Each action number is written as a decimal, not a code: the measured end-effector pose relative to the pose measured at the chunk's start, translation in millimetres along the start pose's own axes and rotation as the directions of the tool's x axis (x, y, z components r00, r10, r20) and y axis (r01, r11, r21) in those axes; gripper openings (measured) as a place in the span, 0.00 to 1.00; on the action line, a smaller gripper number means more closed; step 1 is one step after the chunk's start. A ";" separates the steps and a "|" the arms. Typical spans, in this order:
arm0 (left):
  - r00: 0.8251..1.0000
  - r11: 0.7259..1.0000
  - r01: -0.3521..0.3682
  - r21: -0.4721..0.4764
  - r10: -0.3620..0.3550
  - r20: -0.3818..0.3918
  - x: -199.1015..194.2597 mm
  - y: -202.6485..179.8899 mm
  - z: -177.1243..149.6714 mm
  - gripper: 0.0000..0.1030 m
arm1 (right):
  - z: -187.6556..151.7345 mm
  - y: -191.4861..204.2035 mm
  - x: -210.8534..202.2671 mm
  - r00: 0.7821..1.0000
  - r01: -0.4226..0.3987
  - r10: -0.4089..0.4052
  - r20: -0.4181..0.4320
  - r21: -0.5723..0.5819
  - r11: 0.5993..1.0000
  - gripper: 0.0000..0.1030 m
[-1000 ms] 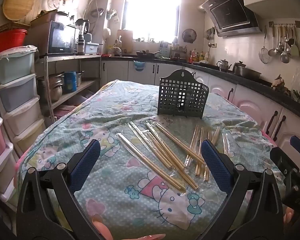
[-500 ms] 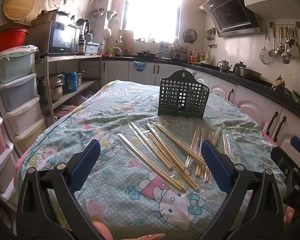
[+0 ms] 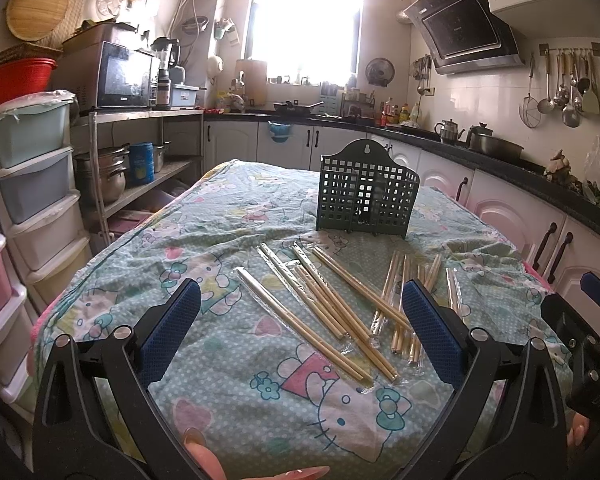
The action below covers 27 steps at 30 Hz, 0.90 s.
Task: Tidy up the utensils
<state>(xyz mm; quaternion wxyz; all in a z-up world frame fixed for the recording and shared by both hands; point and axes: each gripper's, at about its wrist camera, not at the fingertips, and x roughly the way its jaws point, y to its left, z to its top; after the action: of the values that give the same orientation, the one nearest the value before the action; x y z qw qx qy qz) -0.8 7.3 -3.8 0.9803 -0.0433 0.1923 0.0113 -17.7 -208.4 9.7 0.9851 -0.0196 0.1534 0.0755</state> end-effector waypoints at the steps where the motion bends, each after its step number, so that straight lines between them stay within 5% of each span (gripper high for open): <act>1: 1.000 1.000 0.000 0.000 0.000 0.001 0.0 0.2 -0.1 0.90 | 0.5 0.2 -0.2 1.000 0.001 -0.001 0.000 0.000 1.000 0.94; 27: 1.000 1.000 0.011 -0.001 -0.011 0.001 -0.4 -5.3 7.7 0.90 | -4.8 -1.4 2.2 1.000 -0.001 0.001 -0.008 -0.004 1.000 0.94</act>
<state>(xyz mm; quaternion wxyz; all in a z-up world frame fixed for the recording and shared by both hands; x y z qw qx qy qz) 1.9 2.7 3.9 0.9804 -0.0451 0.1915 0.0061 -16.8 -209.8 4.4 0.9843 -0.0217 0.1574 0.0763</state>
